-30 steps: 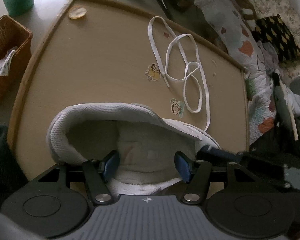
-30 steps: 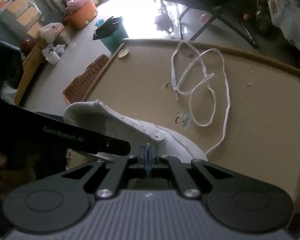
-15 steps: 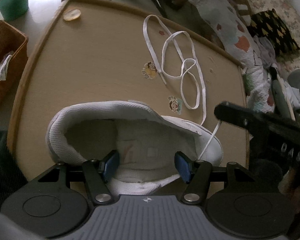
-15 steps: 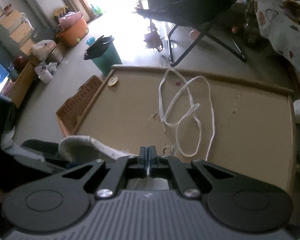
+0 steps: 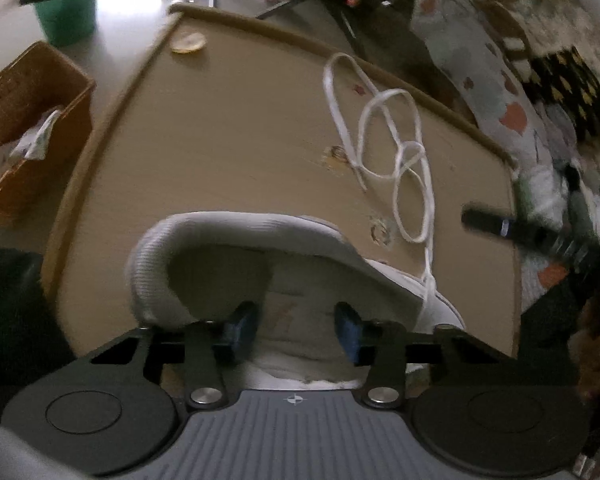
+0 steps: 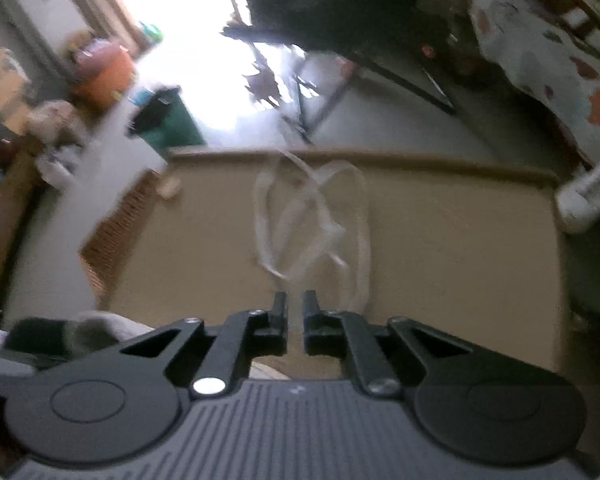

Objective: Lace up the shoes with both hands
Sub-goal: 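Pinch the white lace with the right tool and pull it away from the sneaker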

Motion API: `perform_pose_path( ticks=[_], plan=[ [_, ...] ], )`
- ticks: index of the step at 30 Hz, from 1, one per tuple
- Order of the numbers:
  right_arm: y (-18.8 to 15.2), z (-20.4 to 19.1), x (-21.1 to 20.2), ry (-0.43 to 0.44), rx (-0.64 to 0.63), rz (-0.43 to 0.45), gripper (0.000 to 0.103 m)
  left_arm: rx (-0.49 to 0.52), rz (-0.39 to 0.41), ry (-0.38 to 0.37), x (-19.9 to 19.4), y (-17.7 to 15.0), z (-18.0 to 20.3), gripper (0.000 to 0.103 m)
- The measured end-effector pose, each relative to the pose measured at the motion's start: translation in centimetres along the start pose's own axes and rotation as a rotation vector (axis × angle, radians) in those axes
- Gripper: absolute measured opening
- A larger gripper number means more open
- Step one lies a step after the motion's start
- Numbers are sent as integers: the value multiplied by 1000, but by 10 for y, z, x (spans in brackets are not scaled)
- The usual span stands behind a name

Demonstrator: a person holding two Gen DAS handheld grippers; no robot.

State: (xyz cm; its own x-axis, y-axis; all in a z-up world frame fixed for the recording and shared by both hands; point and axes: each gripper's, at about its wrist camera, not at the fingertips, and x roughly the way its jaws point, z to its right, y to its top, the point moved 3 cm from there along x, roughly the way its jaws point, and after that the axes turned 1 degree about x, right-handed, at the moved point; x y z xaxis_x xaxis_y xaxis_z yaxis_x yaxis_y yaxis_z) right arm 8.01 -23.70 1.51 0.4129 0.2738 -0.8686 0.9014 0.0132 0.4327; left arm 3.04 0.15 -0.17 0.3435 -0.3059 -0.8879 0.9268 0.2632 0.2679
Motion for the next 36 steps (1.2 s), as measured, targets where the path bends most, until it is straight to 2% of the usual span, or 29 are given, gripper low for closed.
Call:
perform_pose_path(
  ticks=[1,4,8,12,13,15,16,19,26,36],
  plan=[
    [-4,4,7,-30,-8,-30,19,-15,1,-8,-1,1,-3,40],
    [-15,9,26,-81,-29,-86,21,-39,1,-18,-3,1,-9,34],
    [-21,3,42,-113,-32,-110,21,-45,1,-20,-3,1,-11,33],
    [-18,-9,49,-168,-128,-114,20,-47,-1,-18,-1,2,-10,33],
    [-17,-12,51,-179,-156,-120,16,-48,-1,-18,-1,2,-10,33],
    [-17,-19,52,-179,-200,-133,9,-51,-1,-18,-1,2,-11,33],
    [-18,-22,53,-178,-220,-140,1,-54,-1,-18,-1,1,-11,33],
    [-21,-23,53,-183,-273,-156,0,-65,-2,-25,-1,2,-14,33],
    [-39,2,37,-186,-320,-234,0,-80,-3,-33,1,3,-14,33],
    [-92,32,-3,-114,-357,-378,0,-87,-3,-30,2,4,-13,32]
  ],
)
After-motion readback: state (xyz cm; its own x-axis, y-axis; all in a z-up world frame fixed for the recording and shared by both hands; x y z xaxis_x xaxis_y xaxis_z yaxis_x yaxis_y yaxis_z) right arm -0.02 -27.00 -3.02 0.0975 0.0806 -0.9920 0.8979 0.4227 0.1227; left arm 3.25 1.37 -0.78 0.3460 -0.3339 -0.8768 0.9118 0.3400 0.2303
